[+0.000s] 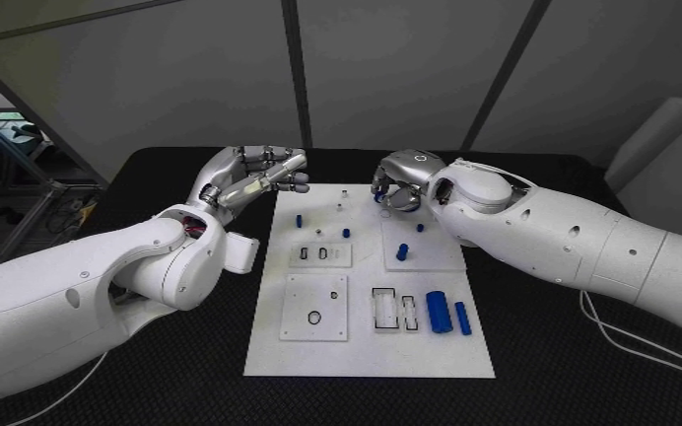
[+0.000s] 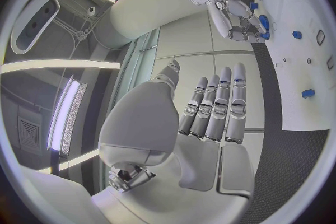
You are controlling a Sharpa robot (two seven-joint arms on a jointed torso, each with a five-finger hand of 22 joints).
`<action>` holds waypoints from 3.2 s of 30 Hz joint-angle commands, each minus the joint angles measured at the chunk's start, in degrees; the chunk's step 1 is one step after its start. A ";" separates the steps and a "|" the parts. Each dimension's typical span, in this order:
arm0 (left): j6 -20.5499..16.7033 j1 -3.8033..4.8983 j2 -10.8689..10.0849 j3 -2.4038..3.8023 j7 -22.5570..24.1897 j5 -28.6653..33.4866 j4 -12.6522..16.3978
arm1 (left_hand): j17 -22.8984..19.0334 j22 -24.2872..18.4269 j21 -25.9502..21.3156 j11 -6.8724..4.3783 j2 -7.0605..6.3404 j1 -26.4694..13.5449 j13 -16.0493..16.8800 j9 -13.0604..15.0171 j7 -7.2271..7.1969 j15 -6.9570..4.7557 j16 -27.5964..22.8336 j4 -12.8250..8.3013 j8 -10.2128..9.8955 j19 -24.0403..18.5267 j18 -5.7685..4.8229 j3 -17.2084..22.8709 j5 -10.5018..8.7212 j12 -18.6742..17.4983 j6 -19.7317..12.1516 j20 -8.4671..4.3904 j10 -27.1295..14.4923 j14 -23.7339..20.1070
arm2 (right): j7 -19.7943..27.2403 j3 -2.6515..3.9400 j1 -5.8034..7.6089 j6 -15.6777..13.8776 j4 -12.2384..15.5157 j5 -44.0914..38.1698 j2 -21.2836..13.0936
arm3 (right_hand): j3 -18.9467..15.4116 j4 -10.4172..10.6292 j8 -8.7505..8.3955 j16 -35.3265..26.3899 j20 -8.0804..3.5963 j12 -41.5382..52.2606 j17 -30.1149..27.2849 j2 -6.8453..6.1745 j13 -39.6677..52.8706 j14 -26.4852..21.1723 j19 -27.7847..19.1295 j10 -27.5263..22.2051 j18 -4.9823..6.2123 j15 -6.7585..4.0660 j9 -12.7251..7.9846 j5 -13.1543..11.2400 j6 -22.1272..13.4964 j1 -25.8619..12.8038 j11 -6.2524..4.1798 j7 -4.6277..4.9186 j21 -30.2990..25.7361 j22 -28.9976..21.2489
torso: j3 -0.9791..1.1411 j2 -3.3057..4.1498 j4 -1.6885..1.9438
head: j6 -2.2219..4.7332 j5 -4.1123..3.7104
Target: Assemble the parts on the task board
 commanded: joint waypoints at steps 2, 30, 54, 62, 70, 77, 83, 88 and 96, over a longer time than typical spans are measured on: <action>0.86 0.07 -0.05 0.05 0.24 -0.50 -0.11 | 0.07 -0.08 0.02 -0.03 0.57 0.05 -0.04 -0.07 1.00 0.13 -0.23 0.00 -0.19 -0.21 -0.87 -0.26 0.33 -0.35 0.03 0.10 -0.50 -0.31 | -0.45 0.04 0.15 -4.44 -0.68 0.19 0.80 | 0.32 0.08 0.18 0.26 -0.30 -0.18 0.12 -0.20 0.03 1.48 -0.16 0.33 -0.75 -0.38 -0.01 0.21 0.34 0.28 0.09 0.25 0.37 0.08 | -0.02 0.10 0.08 | 0.48 0.16; 1.00 0.42 -0.39 0.14 0.31 -0.50 -0.40 | 0.09 -0.09 0.00 0.00 0.61 0.09 -0.05 -0.06 1.02 0.15 -0.26 -0.04 -0.21 -0.26 -0.88 -0.26 0.33 -0.46 0.07 0.12 -0.61 -0.33 | 0.80 0.06 0.83 -5.90 -7.03 1.06 7.94 | 0.40 0.28 0.13 0.43 -0.23 -0.35 0.31 -0.33 0.04 1.50 -0.27 0.46 -0.77 -0.32 0.08 0.03 0.44 0.09 0.15 0.34 0.57 0.25 | -0.10 0.83 0.43 | 0.61 1.45; 0.96 0.87 -0.57 0.18 0.22 -0.50 -0.08 | 0.10 -0.10 -0.01 0.01 0.63 0.08 -0.05 -0.06 1.04 0.16 -0.30 -0.04 -0.22 -0.29 -0.88 -0.27 0.33 -0.50 0.11 0.13 -0.64 -0.35 | 1.09 0.05 0.94 -4.26 -8.93 1.55 9.84 | 0.36 0.58 -0.03 0.50 -0.15 -0.61 0.35 -0.56 0.04 1.48 -0.53 0.46 -0.75 -0.23 0.14 0.03 0.34 -0.25 0.23 0.41 0.63 0.19 | -0.10 2.22 1.11 | 0.22 1.34; 0.97 0.95 -0.52 0.18 0.19 -0.50 -0.13 | 0.10 -0.10 -0.01 0.01 0.63 0.08 -0.05 -0.06 1.04 0.16 -0.30 -0.04 -0.22 -0.29 -0.88 -0.27 0.33 -0.50 0.11 0.13 -0.64 -0.35 | 0.95 0.04 0.96 -3.06 -9.46 1.56 10.08 | 0.34 0.96 -0.68 0.07 0.04 -1.35 -0.35 -1.06 -0.09 1.25 -1.43 -0.22 -0.56 -0.01 0.08 -0.23 -0.51 -0.68 0.49 0.60 0.15 -0.78 | -0.15 2.14 1.00 | -0.13 1.36; 1.12 1.05 -0.56 0.19 0.17 -0.50 -0.05 | 0.12 -0.12 -0.04 0.02 0.67 0.08 -0.03 -0.05 1.06 0.18 -0.35 -0.06 -0.25 -0.36 -0.89 -0.29 0.33 -0.57 0.16 0.15 -0.66 -0.38 | 0.32 0.04 1.07 -2.38 -9.55 1.57 10.04 | 0.48 1.68 -2.14 -2.61 1.59 -3.56 -4.21 -3.25 -0.83 0.00 -5.05 -10.28 0.22 1.76 -1.49 -1.06 -8.43 -1.38 2.67 1.26 -2.53 -5.30 | -0.20 2.13 1.05 | -0.24 1.32; 1.18 1.13 -0.76 0.19 0.20 -0.50 -0.19 | 0.12 -0.12 -0.04 0.02 0.67 0.08 -0.03 -0.05 1.06 0.18 -0.35 -0.06 -0.25 -0.36 -0.89 -0.29 0.33 -0.57 0.16 0.15 -0.66 -0.38 | -0.56 0.04 1.10 -5.03 -6.74 1.57 8.22 | -0.83 1.68 -2.12 -4.53 2.25 -3.05 -6.89 -3.78 -0.69 -0.95 -7.19 -15.23 0.78 2.32 -2.00 -1.14 -11.50 -0.42 3.38 0.57 -4.42 -8.38 | -0.08 2.09 0.91 | -0.29 1.55; 1.39 1.18 -0.93 0.19 0.32 -0.50 -0.50 | 0.13 -0.13 -0.06 0.03 0.71 0.06 -0.03 -0.05 1.08 0.19 -0.38 -0.05 -0.27 -0.40 -0.89 -0.29 0.33 -0.60 0.17 0.16 -0.68 -0.40 | -2.05 0.06 1.63 -6.83 -2.37 2.42 4.68 | -1.35 2.28 -1.82 -4.42 2.23 -1.66 -6.85 -3.51 -0.41 -0.76 -7.11 -14.29 0.86 2.26 -1.77 -0.98 -10.73 -0.48 3.18 0.59 -4.34 -8.39 | -0.08 2.08 0.85 | -0.12 1.52; 1.55 1.21 -1.12 0.19 0.32 -0.49 -0.80 | 0.13 -0.13 -0.06 0.03 0.72 0.06 -0.03 -0.05 1.08 0.19 -0.38 -0.05 -0.27 -0.40 -0.89 -0.30 0.33 -0.61 0.17 0.16 -0.68 -0.41 | -2.70 0.10 2.86 -7.46 1.88 7.46 0.66 | -1.24 3.12 -2.04 -3.06 1.61 1.91 -5.02 -3.48 0.30 0.09 -5.68 -8.90 0.55 1.58 -1.73 -0.74 -10.59 -0.90 2.13 1.73 -2.93 -6.33 | -0.09 2.06 0.66 | 0.47 1.39; 1.72 1.22 -1.24 0.19 0.32 -0.49 -1.10 | 0.14 -0.13 -0.07 0.03 0.76 0.06 -0.02 -0.05 1.07 0.20 -0.39 -0.05 -0.28 -0.42 -0.89 -0.29 0.33 -0.62 0.19 0.16 -0.67 -0.41 | -4.83 0.26 4.30 1.58 6.75 15.78 -6.33 | -5.66 6.43 -0.75 -0.95 0.70 9.80 -2.23 -6.62 4.00 0.91 -2.52 1.45 -0.34 0.28 -1.12 -0.03 -8.84 -5.08 0.53 1.73 -0.22 -1.93 | 0.04 1.93 -0.04 | 0.94 1.02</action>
